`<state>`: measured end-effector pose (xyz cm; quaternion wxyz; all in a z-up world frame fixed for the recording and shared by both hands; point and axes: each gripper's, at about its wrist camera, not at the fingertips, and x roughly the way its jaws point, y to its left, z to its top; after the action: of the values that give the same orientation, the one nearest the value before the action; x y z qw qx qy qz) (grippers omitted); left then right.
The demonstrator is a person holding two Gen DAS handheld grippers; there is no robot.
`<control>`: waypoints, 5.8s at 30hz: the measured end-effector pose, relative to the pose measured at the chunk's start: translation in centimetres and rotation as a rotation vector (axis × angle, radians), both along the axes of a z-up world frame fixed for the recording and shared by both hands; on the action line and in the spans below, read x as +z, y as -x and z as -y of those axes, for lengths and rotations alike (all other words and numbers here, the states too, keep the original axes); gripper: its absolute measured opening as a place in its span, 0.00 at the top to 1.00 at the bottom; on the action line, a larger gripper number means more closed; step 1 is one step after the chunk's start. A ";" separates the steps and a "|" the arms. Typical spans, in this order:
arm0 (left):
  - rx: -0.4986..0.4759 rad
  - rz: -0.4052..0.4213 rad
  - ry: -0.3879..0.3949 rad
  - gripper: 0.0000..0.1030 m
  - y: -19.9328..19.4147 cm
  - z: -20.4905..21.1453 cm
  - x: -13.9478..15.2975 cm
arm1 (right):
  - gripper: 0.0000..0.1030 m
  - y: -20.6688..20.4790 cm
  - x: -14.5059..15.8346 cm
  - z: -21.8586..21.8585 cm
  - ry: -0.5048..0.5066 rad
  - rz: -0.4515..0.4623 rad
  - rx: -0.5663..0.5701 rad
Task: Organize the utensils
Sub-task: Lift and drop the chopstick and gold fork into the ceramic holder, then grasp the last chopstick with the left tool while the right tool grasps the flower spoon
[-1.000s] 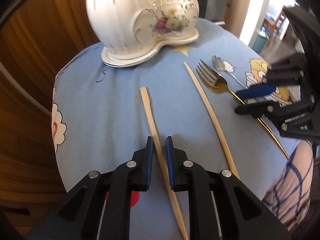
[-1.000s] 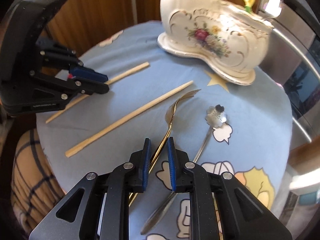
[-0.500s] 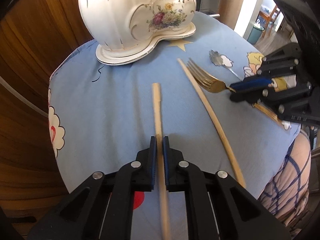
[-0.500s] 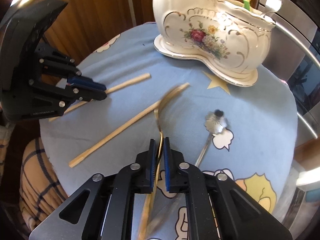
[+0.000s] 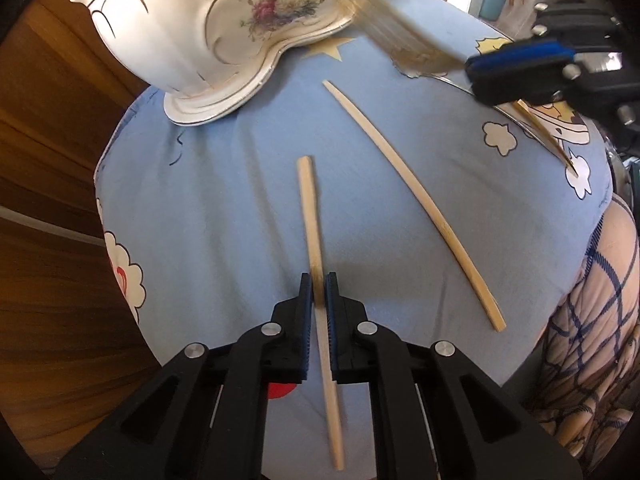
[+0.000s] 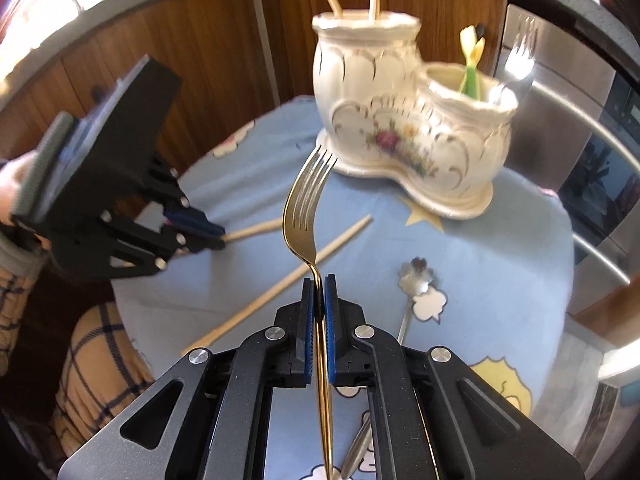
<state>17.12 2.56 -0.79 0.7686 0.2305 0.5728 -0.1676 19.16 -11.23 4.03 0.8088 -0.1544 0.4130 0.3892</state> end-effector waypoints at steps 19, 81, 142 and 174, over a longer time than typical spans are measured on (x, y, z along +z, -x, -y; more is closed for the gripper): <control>0.209 0.596 0.465 0.94 2.9 -3.2 10.0 | 0.94 1.2 4.2 5.5 -0.318 0.103 -0.107; 0.361 1.133 0.681 0.94 -6.3 -4.0 11.7 | 0.94 -7.8 10.2 3.6 -0.599 0.541 -0.373; 0.389 1.039 0.502 0.30 -1.1 -2.9 11.0 | 0.39 -5.7 4.2 1.5 -0.471 0.417 -0.307; 0.353 0.565 0.326 0.05 1.4 -1.2 1.2 | 0.05 -2.4 -4.5 6.4 -0.224 0.127 -0.390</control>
<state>15.73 3.78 0.46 0.9401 0.0396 0.3347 -0.0513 21.53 -17.63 -0.50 0.9051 -0.0050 0.3375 0.2585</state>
